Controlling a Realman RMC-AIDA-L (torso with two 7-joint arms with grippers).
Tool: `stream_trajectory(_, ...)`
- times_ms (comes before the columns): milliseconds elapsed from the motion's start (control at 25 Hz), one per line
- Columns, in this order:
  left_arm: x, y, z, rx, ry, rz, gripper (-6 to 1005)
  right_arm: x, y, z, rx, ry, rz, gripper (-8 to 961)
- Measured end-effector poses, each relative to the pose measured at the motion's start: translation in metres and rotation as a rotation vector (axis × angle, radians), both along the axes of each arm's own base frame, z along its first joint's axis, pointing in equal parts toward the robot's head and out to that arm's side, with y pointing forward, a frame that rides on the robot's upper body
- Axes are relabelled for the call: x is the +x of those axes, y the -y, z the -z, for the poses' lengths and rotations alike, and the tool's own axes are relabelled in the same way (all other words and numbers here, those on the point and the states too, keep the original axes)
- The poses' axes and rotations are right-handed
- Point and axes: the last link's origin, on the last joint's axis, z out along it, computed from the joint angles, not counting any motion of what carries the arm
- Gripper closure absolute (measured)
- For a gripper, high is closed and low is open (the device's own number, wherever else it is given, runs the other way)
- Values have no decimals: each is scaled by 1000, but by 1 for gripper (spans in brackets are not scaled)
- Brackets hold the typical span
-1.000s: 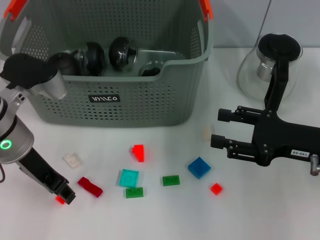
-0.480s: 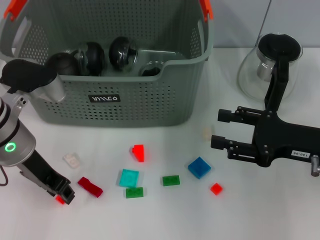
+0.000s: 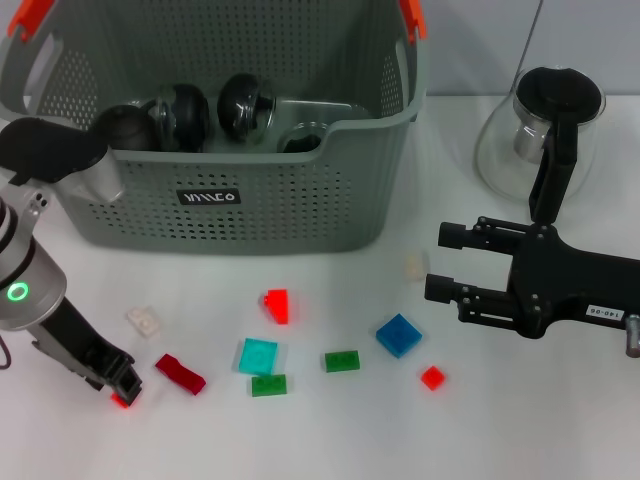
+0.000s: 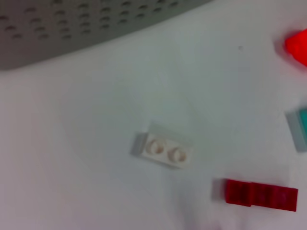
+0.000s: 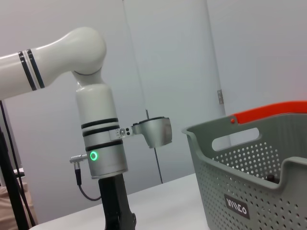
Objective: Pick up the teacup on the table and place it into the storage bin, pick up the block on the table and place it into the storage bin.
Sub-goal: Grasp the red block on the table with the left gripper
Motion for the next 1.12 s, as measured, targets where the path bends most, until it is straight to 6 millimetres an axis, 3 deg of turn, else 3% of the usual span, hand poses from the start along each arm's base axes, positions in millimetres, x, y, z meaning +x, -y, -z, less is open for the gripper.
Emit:
stream_trajectory(640,-12,-1,5,-4,-9,-26,617,1,1,0,-3,-2,2,238)
stream_trajectory(1120,-9,0,11,-25,-17,-10,665,1,2,0,-3,-2,2,237)
